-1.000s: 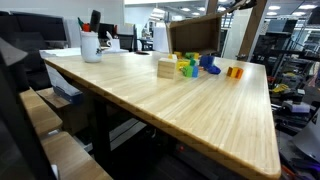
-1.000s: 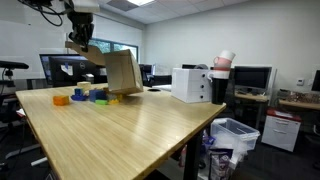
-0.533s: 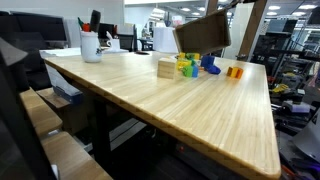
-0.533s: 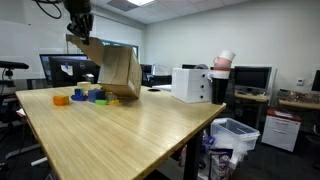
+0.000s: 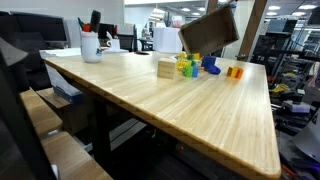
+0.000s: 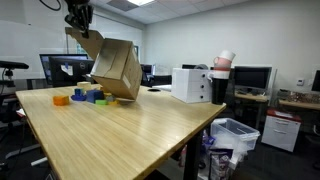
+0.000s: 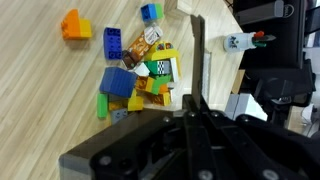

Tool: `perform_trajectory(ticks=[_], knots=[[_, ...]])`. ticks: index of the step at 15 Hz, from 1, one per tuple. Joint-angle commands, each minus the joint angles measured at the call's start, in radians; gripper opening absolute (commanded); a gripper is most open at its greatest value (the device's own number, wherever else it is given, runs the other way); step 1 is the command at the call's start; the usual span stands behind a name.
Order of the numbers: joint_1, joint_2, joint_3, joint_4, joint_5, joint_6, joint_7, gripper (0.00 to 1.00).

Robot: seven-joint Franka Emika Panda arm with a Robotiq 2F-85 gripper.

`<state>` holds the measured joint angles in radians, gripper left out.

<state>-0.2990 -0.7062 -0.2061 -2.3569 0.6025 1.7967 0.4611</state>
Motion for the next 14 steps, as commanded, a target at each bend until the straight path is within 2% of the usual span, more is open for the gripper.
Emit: perform_trajectory(ticks=[1,8,14], knots=[[0.000,0.053,-0.041,0.086,0.037,-0.105,0.020,0.02],[-0.024,0.186,-0.117,0.188,0.081,-0.270,0.036,0.02],[-0.062,0.312,-0.126,0.227,0.084,-0.301,0.095,0.02]])
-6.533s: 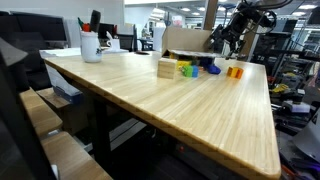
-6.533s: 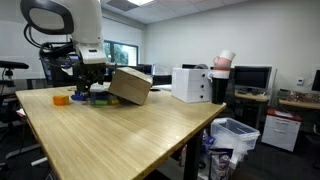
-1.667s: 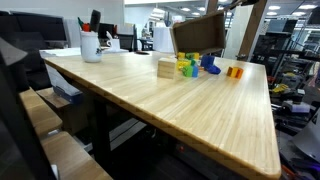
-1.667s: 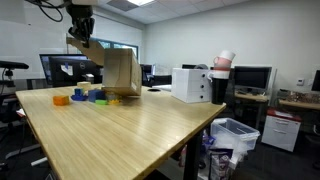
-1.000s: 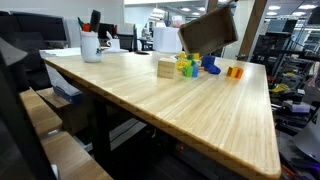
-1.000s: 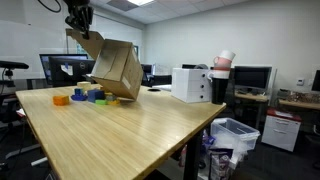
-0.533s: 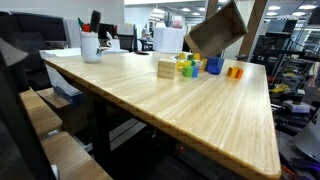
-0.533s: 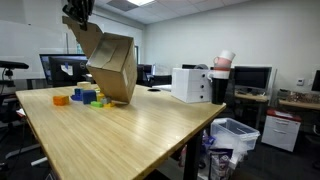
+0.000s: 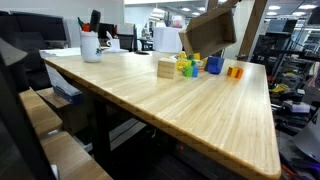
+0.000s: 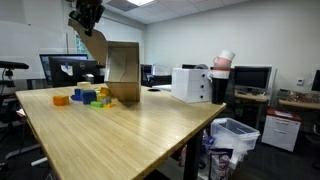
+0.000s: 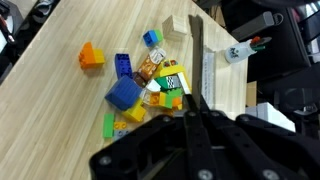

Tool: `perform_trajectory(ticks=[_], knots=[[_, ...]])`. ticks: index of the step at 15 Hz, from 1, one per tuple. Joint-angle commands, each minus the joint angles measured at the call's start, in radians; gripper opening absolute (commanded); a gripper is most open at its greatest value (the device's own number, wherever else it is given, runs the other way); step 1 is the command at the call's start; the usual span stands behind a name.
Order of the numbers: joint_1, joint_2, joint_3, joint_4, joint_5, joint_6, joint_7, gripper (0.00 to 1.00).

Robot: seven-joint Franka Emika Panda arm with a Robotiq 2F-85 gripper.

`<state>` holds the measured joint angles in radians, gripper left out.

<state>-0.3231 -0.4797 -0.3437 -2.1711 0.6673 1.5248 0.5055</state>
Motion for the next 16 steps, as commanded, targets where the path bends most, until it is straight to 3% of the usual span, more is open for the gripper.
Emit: perform_trajectory(ticks=[1,11,16], knots=[[-0.045,0.107,0.013,0.048,0.013,-0.024,0.072,0.02],[-0.049,0.234,-0.015,0.139,0.068,-0.094,0.166,0.02],[-0.048,0.253,-0.033,0.193,0.138,-0.282,0.150,0.02]])
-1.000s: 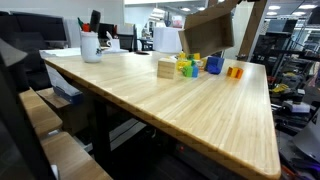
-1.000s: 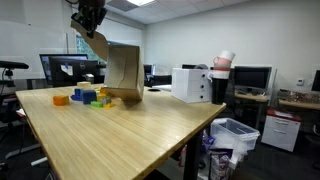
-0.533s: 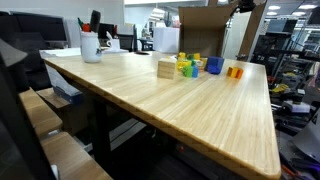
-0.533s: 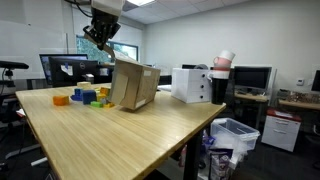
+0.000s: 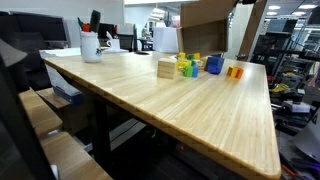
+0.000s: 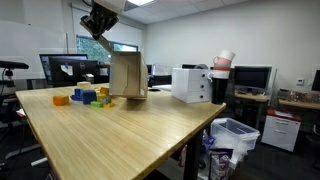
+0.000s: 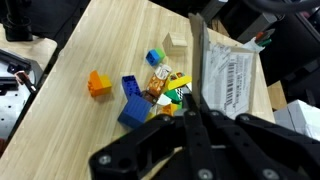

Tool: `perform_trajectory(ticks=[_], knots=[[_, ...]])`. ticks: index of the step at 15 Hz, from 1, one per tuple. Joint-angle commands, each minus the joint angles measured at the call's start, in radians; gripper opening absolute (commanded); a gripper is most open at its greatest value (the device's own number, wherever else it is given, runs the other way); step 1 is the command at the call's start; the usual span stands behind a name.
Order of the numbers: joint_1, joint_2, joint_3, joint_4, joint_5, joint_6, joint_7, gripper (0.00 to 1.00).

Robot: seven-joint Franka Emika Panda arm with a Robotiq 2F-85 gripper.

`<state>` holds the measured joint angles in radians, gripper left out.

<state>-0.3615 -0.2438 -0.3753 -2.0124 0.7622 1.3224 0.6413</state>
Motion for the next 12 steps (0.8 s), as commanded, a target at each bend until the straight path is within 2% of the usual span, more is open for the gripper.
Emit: perform_trajectory(ticks=[1,2,4,8,12], knots=[[-0.011,0.026,-0.007,0.045,0.061,-0.105,0.016,0.02],[-0.013,0.033,-0.011,0.058,0.087,-0.150,0.018,0.02],[-0.020,0.041,-0.015,0.063,0.102,-0.168,0.026,0.02],[-0.033,0.038,-0.012,0.056,0.098,-0.112,0.049,0.02],[-0.048,0.065,-0.019,0.073,0.111,-0.109,0.120,0.02]])
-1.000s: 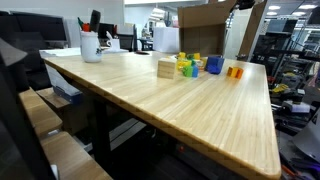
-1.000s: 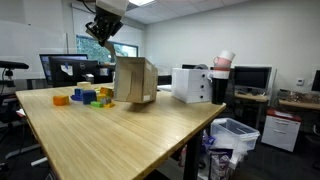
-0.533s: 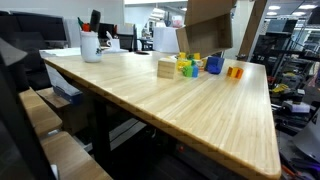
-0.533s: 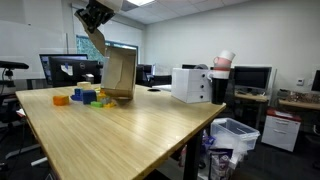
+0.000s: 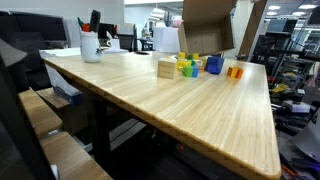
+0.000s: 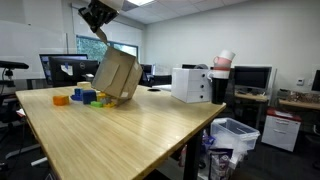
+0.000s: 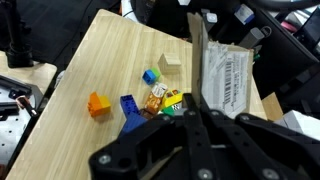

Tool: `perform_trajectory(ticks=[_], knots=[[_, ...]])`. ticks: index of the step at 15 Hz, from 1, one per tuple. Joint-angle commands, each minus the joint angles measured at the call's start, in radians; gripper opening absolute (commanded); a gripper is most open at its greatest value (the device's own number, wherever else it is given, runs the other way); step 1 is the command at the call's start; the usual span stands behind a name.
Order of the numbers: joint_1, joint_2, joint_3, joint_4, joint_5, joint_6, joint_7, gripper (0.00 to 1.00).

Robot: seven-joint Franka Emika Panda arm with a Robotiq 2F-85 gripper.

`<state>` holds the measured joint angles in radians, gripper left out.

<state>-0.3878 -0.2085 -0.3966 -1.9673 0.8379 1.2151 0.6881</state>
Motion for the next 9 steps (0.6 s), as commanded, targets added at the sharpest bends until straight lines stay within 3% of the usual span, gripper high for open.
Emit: perform_trajectory(ticks=[1,9], knots=[[-0.025,0.043,-0.004,0.036,0.043,-0.018,0.092,0.02],[-0.043,0.087,-0.039,0.048,0.110,-0.015,0.243,0.05]])
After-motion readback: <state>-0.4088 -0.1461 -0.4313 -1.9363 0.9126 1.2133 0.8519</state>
